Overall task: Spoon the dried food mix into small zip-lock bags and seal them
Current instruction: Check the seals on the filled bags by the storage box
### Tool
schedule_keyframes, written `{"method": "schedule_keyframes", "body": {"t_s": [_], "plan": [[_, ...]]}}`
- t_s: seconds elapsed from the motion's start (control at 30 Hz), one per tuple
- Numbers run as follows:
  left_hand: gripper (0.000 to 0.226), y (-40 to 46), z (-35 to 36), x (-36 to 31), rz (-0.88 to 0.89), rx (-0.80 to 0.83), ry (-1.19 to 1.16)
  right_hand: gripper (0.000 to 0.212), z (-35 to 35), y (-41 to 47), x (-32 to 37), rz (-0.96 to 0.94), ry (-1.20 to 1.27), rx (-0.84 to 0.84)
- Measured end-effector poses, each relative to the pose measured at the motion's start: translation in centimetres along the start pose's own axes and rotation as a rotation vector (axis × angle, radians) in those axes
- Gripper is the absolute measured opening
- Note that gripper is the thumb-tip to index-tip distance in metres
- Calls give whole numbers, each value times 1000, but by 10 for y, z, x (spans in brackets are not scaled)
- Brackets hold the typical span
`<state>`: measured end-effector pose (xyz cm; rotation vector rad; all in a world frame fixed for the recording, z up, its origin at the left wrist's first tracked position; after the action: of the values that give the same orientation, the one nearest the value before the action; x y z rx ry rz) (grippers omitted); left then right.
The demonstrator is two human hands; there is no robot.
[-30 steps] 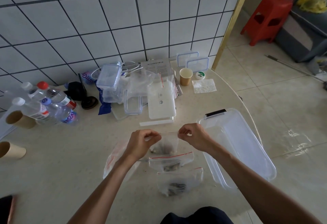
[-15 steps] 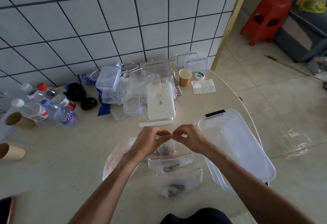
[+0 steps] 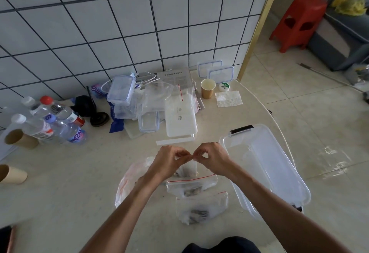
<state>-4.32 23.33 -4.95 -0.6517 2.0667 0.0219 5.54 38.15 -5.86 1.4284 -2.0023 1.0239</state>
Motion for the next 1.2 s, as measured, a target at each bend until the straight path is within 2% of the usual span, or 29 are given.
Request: {"method": "schedule_keyframes", "body": {"t_s": [0.17,0.4,0.6,0.97,1.07,1.2], "plan": [[9,-1,-1,-3,-1,-14,-37,6,0,0,2,5,-11,-20],[5,-2,0,-5,15,-28,-70,12,2,-4,0,28,42,62],[13,-6,4,4,23,66,56,10,-5,-9,-2,29,64,71],[7,-42,-19,38,-56,29,-32,10,-21,-26,-7,38,85,3],[19,-49,-16,32,-13,5,-32,11,-27,-34,-5,23,74,-23],[16,-53,-6,28,21,27,-29,13,-26,-45,-10,87,65,88]]}}
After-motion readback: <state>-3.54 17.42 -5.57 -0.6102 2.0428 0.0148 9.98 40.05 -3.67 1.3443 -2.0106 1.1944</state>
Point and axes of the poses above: each hand's wrist, its own y-axis towards the middle knuckle, its own z-axis out of the palm, x = y × z, the point moved 5 cm from there along y, towards the middle knuckle, and after that the axes turned 10 degrees about x, right-handed, at the moved point
